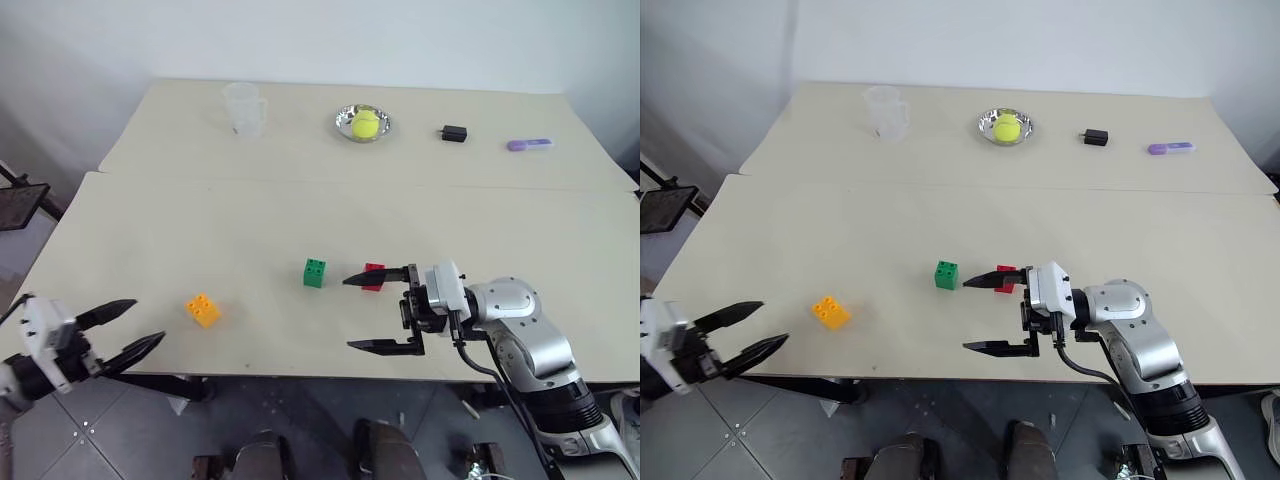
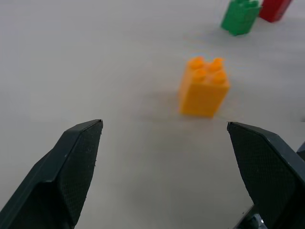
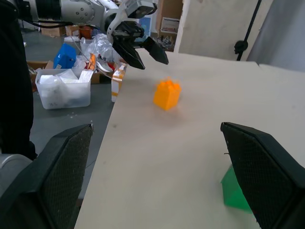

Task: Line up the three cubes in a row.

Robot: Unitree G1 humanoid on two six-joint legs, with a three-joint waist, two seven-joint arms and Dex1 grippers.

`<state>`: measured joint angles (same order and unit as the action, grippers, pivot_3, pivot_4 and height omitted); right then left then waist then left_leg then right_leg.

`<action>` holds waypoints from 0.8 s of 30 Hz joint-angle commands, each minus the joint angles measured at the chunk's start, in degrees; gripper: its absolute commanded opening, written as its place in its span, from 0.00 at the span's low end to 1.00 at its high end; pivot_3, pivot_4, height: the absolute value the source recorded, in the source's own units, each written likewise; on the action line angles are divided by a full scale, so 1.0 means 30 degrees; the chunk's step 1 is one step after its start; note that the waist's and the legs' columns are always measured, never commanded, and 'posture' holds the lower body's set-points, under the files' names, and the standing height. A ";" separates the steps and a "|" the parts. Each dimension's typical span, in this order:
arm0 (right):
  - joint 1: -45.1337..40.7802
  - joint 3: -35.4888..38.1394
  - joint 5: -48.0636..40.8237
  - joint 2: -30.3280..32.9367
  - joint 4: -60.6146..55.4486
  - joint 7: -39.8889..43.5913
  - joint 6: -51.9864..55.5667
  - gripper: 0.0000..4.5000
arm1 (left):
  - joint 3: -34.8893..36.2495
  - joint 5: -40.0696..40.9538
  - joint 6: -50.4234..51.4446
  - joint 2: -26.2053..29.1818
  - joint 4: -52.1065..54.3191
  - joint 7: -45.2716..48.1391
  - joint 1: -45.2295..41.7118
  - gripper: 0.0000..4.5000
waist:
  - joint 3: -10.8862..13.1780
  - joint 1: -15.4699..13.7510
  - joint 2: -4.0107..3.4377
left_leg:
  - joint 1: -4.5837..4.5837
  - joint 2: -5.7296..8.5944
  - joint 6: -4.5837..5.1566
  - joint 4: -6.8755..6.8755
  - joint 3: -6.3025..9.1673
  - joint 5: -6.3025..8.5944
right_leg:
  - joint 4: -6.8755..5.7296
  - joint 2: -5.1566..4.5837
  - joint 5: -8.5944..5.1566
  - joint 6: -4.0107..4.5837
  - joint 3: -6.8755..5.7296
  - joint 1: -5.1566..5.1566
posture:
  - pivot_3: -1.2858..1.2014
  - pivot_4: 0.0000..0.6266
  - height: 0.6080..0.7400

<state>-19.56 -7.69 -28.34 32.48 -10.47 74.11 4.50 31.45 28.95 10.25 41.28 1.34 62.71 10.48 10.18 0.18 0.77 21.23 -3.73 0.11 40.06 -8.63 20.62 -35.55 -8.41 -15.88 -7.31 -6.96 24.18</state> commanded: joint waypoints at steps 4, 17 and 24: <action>0.0560 0.0681 -0.0138 0.0347 -0.0338 -0.0042 -0.0121 1.00 | -0.2553 -0.1016 -0.0506 -0.0469 -0.0395 -0.0999 -0.2099 0.99 | -0.0001 0.0071 -0.0001 | 0.0008 -0.0002 -0.0006 -0.0006 -0.0063 -0.0001 | -0.0027 0.0004 0.0000 0.0000 0.0003 0.0036 | 0.52 0.24 1.00; 0.2190 0.1783 -0.0327 0.1448 -0.1736 -0.0963 0.0647 1.00 | -0.4802 -0.0765 -0.0005 0.0293 -0.1057 0.0350 -0.4659 0.35 | -0.0002 0.0090 -0.0001 | 0.0010 -0.0008 -0.0009 -0.0021 -0.0123 0.0002 | -0.0021 0.0004 -0.0001 0.0003 0.0020 0.0075 | 0.52 0.24 1.00; 0.2948 0.3099 -0.0065 0.2200 -0.1442 -0.1554 0.0322 1.00 | -0.9817 -0.3781 -0.3071 -0.1313 -0.7561 0.3267 -1.3636 0.35 | -0.0017 -0.0499 0.0003 | 0.0024 0.0016 0.0009 0.0021 -0.0146 -0.0019 | 0.0000 0.0011 0.0011 0.0021 0.0013 0.0051 | 0.52 0.24 1.00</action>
<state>-11.49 -1.06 -28.36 38.05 -14.53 69.99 6.62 5.35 20.98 5.81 38.49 -14.97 69.56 -26.46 10.12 -1.32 0.78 21.29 -3.68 0.15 40.12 -9.10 20.55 -35.54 -8.37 -15.84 -7.24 -6.93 24.32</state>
